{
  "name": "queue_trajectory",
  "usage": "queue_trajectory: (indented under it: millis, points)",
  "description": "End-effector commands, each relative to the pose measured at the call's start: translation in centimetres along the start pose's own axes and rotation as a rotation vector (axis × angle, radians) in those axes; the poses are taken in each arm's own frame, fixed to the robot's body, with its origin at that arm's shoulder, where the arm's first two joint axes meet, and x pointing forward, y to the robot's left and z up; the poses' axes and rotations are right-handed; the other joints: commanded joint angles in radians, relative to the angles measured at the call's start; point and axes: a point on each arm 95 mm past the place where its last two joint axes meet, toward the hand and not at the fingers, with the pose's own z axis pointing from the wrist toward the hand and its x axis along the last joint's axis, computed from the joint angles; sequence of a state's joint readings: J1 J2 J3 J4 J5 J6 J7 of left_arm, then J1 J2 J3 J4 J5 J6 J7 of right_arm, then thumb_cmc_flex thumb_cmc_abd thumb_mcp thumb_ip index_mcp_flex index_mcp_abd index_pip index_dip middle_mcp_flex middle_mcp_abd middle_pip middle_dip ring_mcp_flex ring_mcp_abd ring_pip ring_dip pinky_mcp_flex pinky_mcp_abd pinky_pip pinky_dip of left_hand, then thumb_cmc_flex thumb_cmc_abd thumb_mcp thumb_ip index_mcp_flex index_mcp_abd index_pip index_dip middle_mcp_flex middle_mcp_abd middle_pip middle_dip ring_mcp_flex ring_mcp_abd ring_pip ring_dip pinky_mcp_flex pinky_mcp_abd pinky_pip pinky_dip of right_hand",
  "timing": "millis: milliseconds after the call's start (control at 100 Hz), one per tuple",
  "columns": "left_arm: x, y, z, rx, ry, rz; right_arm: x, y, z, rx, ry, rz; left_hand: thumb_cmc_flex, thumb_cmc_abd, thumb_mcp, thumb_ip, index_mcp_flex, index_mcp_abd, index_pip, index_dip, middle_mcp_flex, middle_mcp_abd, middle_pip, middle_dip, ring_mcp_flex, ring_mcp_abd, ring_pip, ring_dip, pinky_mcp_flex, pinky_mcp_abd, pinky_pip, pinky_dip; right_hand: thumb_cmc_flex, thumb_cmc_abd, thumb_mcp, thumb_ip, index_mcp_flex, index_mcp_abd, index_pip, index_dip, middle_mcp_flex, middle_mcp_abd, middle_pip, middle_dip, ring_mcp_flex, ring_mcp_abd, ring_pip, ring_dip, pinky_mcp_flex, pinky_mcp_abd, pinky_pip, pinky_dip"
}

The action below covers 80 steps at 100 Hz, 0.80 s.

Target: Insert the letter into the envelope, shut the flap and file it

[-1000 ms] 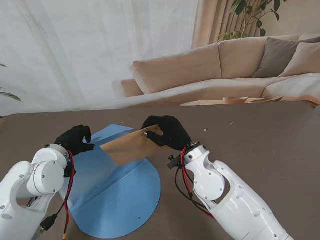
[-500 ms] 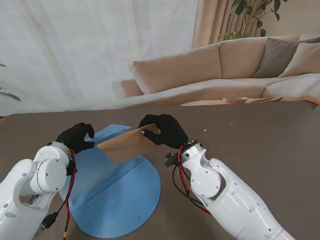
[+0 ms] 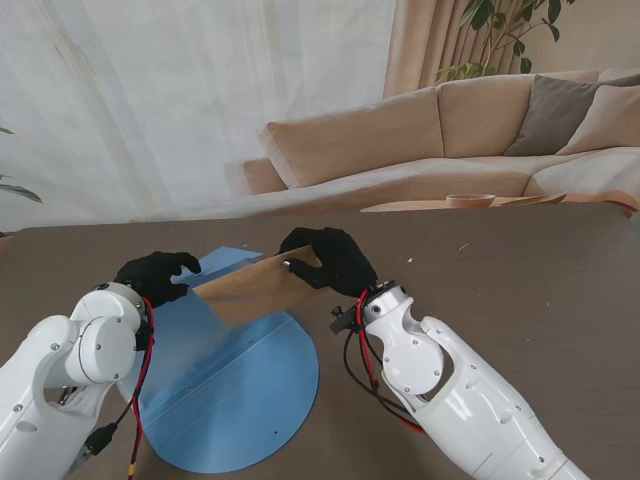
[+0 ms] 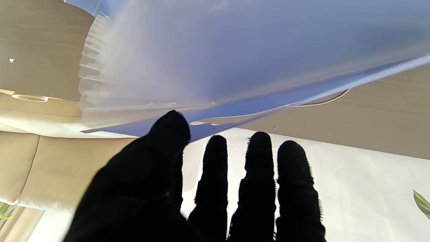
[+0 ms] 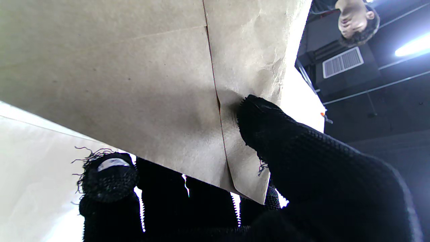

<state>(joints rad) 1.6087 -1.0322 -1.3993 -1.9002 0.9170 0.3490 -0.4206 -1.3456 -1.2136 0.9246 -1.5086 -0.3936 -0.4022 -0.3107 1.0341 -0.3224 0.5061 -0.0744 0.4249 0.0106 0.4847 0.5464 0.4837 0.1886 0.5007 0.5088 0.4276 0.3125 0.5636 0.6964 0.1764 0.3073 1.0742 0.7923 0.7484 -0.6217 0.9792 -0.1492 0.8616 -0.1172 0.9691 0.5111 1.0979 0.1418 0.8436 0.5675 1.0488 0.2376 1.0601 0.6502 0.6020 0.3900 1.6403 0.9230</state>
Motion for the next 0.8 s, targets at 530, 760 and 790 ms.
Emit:
queue_trajectory:
  millis: [530, 760, 790]
  points:
    - [0.33, 0.60, 0.57, -0.029, -0.003, 0.010, 0.25, -0.28, -0.10, 0.008, -0.003, 0.027, 0.073, 0.046, 0.107, 0.038, -0.136, 0.097, 0.051, -0.002, -0.117, -0.093, 0.017, 0.035, 0.166, 0.009, -0.011, -0.086, -0.103, -0.005, -0.354, -0.137, 0.035, 0.050, 0.039, 0.019, 0.018, -0.092, 0.068, 0.034, -0.011, -0.026, 0.028, 0.017, -0.026, -0.031, 0.017, 0.004, -0.022, -0.029, 0.008, -0.004]
    - [0.43, 0.88, 0.68, -0.036, 0.009, -0.011, 0.24, -0.29, -0.14, 0.008, -0.005, 0.030, 0.123, 0.058, 0.117, 0.038, -0.151, 0.103, 0.087, 0.022, -0.143, -0.092, 0.031, 0.025, 0.185, 0.012, 0.040, -0.105, -0.095, -0.014, -0.415, -0.188, 0.031, 0.050, 0.046, 0.022, 0.017, -0.094, 0.068, 0.044, -0.014, -0.025, 0.036, 0.021, -0.029, -0.031, 0.021, 0.006, -0.025, -0.030, 0.010, -0.001]
    - [0.45, 0.89, 0.67, -0.039, 0.010, -0.015, 0.24, -0.28, -0.15, 0.007, -0.006, 0.030, 0.135, 0.040, 0.108, 0.026, -0.157, 0.102, 0.089, 0.031, -0.159, -0.093, 0.044, 0.046, 0.177, 0.001, 0.074, -0.004, -0.103, -0.003, -0.390, -0.153, 0.031, 0.050, 0.047, 0.023, 0.017, -0.095, 0.068, 0.044, -0.015, -0.026, 0.037, 0.021, -0.030, -0.031, 0.022, 0.006, -0.025, -0.030, 0.010, -0.001]
